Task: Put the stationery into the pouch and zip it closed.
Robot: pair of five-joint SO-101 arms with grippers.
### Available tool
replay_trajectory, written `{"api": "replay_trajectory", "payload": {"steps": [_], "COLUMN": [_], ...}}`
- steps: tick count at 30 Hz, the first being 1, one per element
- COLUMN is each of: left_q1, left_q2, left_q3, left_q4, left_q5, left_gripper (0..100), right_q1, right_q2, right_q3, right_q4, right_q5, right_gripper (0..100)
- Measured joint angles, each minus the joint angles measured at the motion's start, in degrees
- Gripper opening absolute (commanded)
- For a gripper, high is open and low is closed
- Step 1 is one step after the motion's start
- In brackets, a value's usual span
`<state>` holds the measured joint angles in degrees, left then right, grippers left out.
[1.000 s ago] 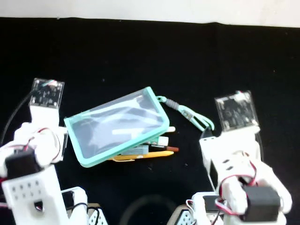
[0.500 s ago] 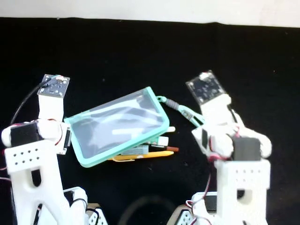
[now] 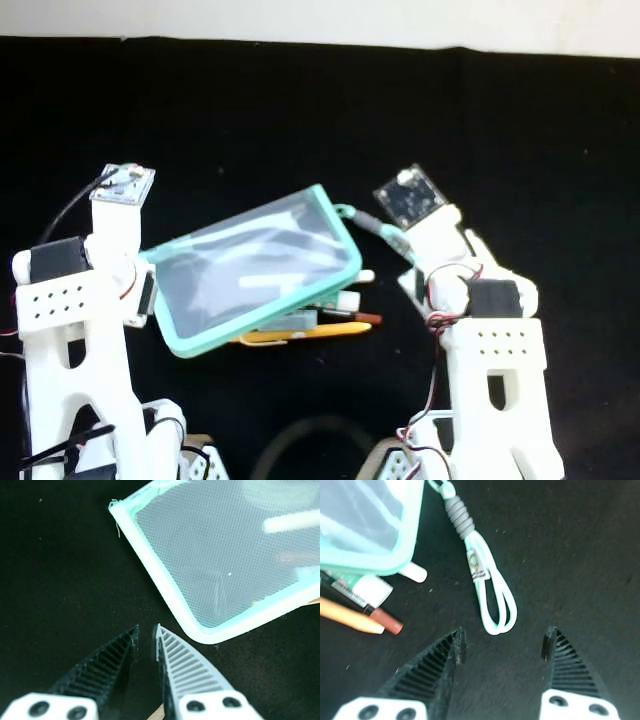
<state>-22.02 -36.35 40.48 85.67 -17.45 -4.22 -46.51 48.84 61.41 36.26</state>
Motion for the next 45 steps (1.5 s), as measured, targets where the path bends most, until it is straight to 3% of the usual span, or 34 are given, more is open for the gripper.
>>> {"api": "replay_trajectory", "payload": {"steps": [12,22,45], "left_q1": [0.0,0.0,0.0], "left_q2": [0.0,0.0,0.0], "left_q3": [2.3,2.3,2.3], "left_q4": [-0.1,-0.1,-0.1], "left_q5": [0.0,0.0,0.0], "left_gripper": [8,8,8], "right_q1": [7.0,9.1,9.4], "right_q2": [0.0,12.6,47.3], "right_q3": [9.4,11.9,-6.9], "right_q4": [-15.0,-26.5,-28.1], "right_q5": [12.1,14.5,14.5], "right_gripper": [25.5,25.5,25.3]}}
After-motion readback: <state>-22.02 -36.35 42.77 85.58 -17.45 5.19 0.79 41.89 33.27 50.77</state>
